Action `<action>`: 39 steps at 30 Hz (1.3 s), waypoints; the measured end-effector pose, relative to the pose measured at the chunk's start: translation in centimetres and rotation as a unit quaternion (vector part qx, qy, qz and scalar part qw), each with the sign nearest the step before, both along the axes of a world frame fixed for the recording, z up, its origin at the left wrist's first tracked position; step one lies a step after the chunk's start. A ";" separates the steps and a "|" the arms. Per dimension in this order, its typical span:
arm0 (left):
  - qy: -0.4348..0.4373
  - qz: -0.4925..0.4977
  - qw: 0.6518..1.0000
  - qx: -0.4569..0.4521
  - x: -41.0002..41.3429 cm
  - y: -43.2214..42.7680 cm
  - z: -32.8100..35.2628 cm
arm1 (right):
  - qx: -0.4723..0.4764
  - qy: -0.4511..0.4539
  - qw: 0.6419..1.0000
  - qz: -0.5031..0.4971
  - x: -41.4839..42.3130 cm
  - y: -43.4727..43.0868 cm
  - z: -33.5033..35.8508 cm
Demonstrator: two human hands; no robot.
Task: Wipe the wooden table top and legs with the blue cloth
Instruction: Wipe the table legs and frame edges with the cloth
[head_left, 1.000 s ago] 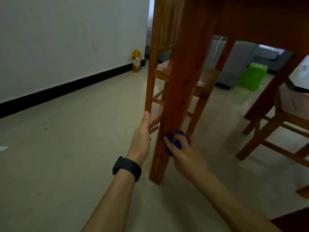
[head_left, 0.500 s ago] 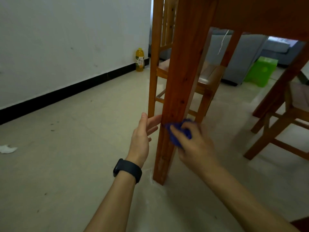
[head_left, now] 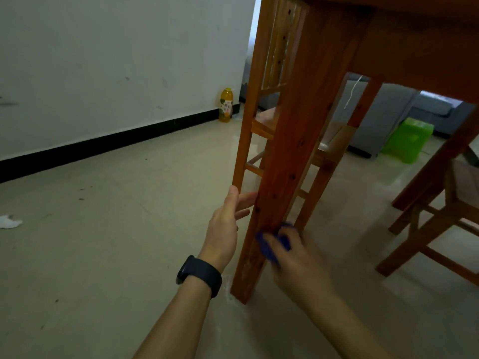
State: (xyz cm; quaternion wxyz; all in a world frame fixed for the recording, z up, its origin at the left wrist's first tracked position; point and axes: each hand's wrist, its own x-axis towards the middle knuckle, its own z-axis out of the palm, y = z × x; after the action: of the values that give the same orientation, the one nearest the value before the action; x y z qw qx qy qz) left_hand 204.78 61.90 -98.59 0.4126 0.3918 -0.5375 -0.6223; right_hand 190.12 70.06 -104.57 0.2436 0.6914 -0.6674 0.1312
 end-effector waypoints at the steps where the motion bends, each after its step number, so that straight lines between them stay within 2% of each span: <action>1: -0.004 -0.003 1.000 -0.004 0.0 0.0 -0.1 | 0.034 0.005 0.999 0.003 0.0 0.2 -1.3; 3: -0.006 -0.006 1.000 -0.009 0.1 0.0 -0.3 | 0.055 -0.005 0.998 -0.007 -0.2 0.2 -1.6; 5: 0.001 -0.006 1.000 -0.007 0.2 0.0 -0.4 | 0.022 -0.021 0.999 -0.022 0.1 -0.1 0.9; 11: 0.017 0.027 0.999 -0.011 -0.5 -0.5 -0.8 | -0.181 -0.082 0.980 -0.022 0.1 -0.8 11.2; 14: 0.024 0.030 0.999 -0.010 -0.6 -0.7 -1.1 | -0.147 -0.034 0.988 -0.023 -0.1 -0.5 9.8; 18: 0.029 0.024 0.999 -0.004 -0.4 -0.8 -0.9 | -0.018 0.020 0.999 -0.021 0.1 0.2 5.9; 20: 0.030 0.023 0.999 -0.007 -0.4 -0.6 -0.8 | -0.027 0.024 0.999 -0.018 0.4 -0.2 6.7; 25: 0.028 0.021 0.999 -0.012 -0.5 -0.1 -0.6 | -0.161 -0.030 0.986 -0.037 0.8 -1.1 11.4; 27: 0.025 0.018 0.999 -0.011 -0.4 -0.2 -0.5 | -0.130 -0.014 0.991 -0.036 0.6 -0.8 10.2; 30: 0.026 0.002 1.000 -0.008 -0.2 -0.1 -0.4 | -0.018 0.022 0.999 -0.025 1.0 0.0 6.6; 31: 0.025 -0.002 1.000 -0.006 -0.2 0.0 -0.4 | -0.016 0.017 1.000 -0.022 1.0 0.1 6.5; 33: 0.028 -0.003 1.000 -0.002 -0.2 0.2 -0.3 | -0.102 -0.005 0.995 -0.009 1.3 -0.4 8.8; 36: 0.023 0.006 1.000 0.003 -0.3 0.3 -0.5 | -0.250 -0.017 0.968 -0.014 2.2 -1.7 13.7; 39: 0.032 0.002 0.999 0.016 -0.3 0.2 -0.5 | -0.249 0.037 0.967 -0.038 2.0 -2.9 12.6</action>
State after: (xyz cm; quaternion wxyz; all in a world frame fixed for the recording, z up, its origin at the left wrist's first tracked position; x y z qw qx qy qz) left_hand 204.46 62.08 -99.12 0.4245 0.3790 -0.5135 -0.6422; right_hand 192.13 67.13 -91.92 0.4377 0.5876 -0.6297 0.2581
